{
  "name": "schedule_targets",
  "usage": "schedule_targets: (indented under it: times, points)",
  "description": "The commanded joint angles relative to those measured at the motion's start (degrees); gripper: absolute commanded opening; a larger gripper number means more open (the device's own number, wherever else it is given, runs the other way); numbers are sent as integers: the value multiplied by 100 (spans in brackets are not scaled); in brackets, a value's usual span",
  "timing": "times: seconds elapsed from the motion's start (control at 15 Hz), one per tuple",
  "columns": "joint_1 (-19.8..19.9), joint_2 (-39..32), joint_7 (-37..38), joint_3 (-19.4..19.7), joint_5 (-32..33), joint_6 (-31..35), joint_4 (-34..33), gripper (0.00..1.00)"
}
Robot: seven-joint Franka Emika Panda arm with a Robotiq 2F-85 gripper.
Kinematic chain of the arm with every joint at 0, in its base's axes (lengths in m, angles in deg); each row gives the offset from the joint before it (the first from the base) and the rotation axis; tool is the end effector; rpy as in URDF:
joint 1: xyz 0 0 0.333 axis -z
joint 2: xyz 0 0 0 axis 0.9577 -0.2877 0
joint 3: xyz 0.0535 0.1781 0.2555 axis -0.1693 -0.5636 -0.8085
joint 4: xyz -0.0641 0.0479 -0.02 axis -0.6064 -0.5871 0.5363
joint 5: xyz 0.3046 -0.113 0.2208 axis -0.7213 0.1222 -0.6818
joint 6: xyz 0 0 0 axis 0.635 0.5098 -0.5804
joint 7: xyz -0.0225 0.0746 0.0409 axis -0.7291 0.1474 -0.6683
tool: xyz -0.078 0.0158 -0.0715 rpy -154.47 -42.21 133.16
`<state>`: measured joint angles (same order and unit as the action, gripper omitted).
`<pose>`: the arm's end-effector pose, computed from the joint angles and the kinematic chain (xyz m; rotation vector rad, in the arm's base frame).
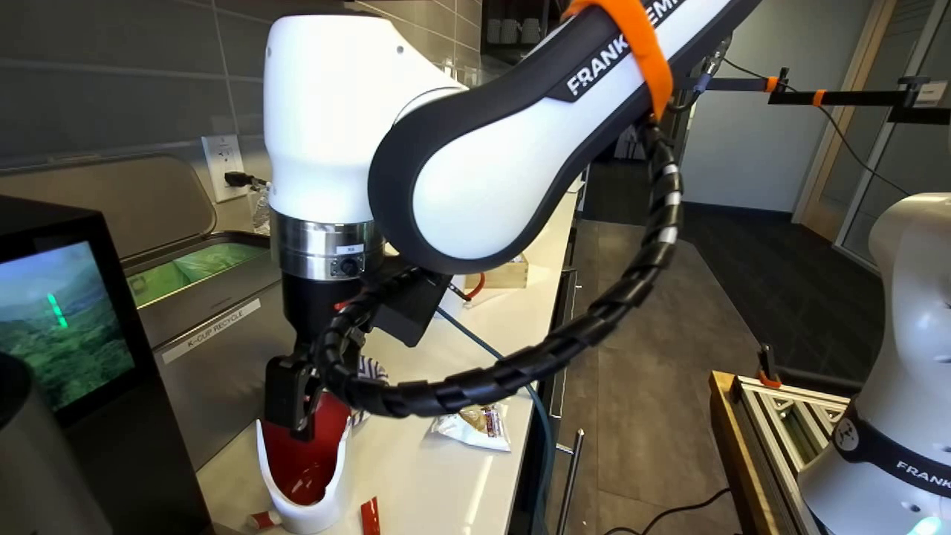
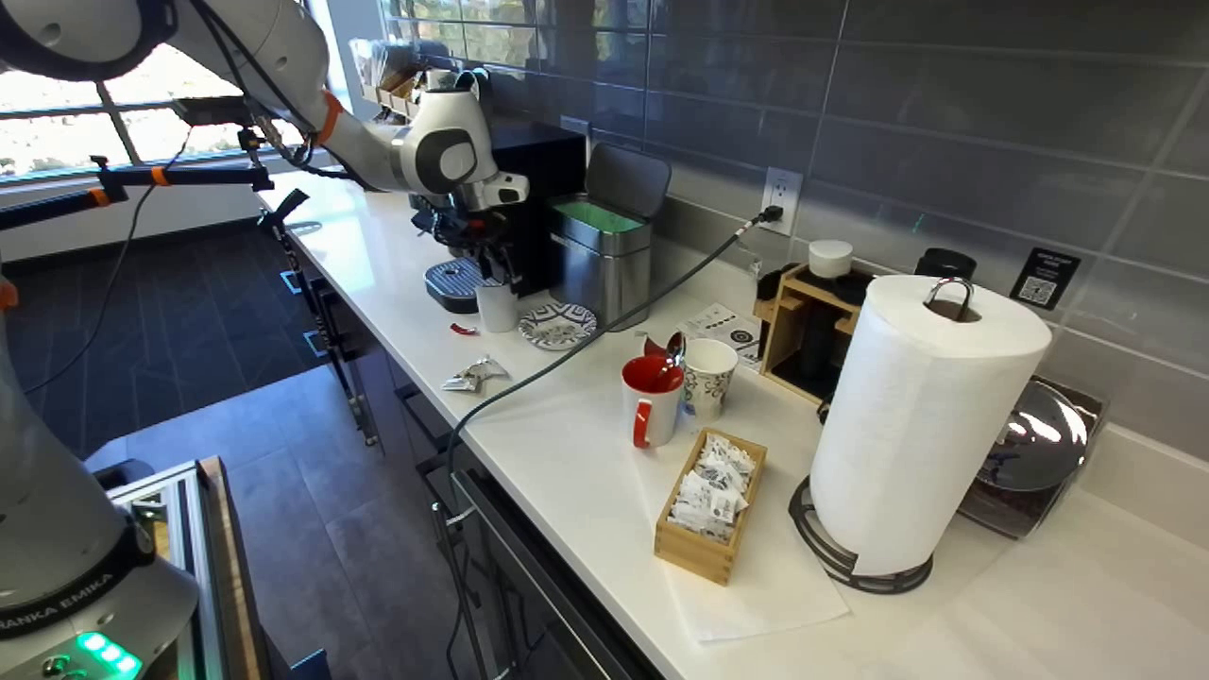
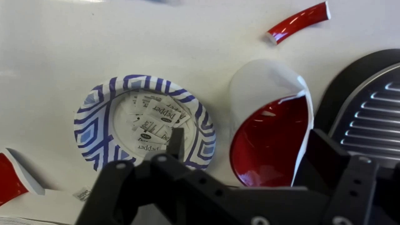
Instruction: Move the broken cup to the right, then put the left broken piece in the broken cup
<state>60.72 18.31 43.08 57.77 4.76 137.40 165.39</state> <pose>0.5866 0.2140 0.3326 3.0891 0.2654 0.2743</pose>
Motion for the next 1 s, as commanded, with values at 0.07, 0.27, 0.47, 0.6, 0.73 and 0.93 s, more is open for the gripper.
schedule_targets:
  times: [0.07, 0.27, 0.47, 0.6, 0.73, 0.93]
  points:
    - [39, -235, -630, -40, -345, 155, -136, 95]
    - [22, -368, -774, -22, -437, 198, -199, 89]
    - [13, -521, -790, -13, -512, 262, -296, 60]
    - [17, -572, -805, -15, -580, 306, -329, 42]
    - [48, -623, -892, -40, -687, 310, -385, 26]
    - [86, -643, -999, -57, -807, 263, -439, 4]
